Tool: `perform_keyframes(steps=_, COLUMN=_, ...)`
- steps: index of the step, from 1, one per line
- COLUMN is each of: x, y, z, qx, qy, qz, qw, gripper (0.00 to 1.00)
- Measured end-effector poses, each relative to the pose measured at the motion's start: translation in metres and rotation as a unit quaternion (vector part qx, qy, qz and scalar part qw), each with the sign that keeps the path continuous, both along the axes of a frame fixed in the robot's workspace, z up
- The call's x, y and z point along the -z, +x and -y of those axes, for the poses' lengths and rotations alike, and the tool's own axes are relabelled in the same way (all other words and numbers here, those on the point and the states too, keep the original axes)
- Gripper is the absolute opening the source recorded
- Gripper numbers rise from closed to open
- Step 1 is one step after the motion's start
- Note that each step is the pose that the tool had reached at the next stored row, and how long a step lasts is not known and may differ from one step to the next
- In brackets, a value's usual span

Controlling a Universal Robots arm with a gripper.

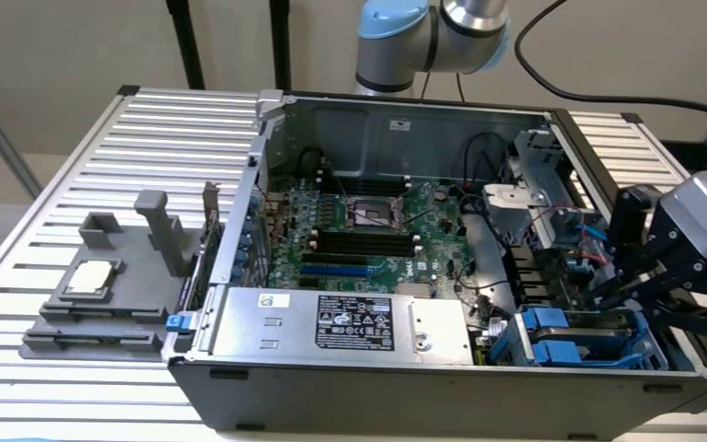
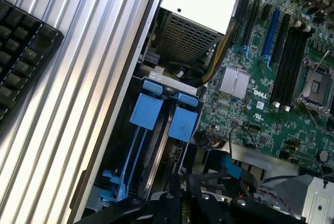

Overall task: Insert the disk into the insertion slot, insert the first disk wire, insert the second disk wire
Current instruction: 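Insert the first disk wire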

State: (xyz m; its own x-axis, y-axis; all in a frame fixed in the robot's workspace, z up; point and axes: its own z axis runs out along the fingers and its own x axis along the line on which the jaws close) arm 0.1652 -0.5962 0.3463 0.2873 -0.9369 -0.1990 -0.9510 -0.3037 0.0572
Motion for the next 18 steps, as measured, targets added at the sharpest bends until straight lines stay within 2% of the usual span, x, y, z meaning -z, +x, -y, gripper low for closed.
perform_keyframes(steps=8, x=0.0000, y=-0.0002, z=0.0000, qx=0.031, qy=0.0002, qz=-0.0163, qw=0.9994, gripper=0.16)
perform_keyframes(steps=13, x=0.0000, y=-0.0001, z=0.0000, qx=0.059, qy=0.0005, qz=-0.0208, qw=0.9980, gripper=0.16)
perform_keyframes(steps=18, x=0.0001, y=-0.0001, z=0.0000, qx=0.094, qy=0.0000, qz=-0.0208, qw=0.9953, gripper=0.16)
